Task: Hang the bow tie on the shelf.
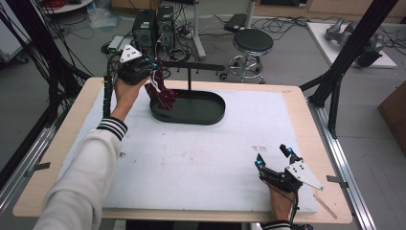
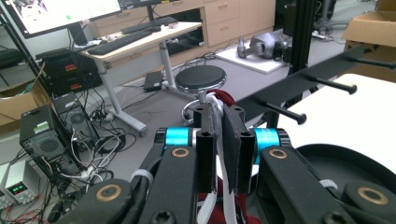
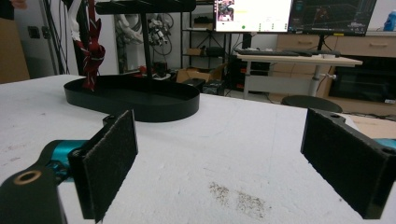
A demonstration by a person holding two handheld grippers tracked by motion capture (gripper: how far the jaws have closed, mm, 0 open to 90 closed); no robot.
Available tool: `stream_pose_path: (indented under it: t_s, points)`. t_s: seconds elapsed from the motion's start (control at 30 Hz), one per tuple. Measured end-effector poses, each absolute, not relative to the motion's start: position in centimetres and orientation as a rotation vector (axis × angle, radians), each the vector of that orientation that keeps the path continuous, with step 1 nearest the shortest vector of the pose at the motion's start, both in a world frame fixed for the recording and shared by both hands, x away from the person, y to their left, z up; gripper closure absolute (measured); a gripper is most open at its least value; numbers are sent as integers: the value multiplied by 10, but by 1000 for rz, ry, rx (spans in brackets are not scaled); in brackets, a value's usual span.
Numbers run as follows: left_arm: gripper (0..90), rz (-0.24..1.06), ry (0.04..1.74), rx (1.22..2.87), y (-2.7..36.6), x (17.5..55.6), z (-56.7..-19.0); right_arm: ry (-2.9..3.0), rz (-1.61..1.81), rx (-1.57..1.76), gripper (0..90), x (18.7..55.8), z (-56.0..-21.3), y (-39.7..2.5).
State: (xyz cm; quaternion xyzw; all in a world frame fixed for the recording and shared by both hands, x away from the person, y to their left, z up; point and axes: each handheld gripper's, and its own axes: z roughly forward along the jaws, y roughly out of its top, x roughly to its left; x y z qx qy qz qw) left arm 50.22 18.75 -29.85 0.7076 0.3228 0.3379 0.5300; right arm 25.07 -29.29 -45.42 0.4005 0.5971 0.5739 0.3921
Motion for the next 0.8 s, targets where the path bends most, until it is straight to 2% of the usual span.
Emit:
stream_pose_path:
  t_s: [0.8]
  points:
    - [829, 801, 854, 1739, 193, 518, -312, 1504, 1468, 1013, 99, 250, -455, -294]
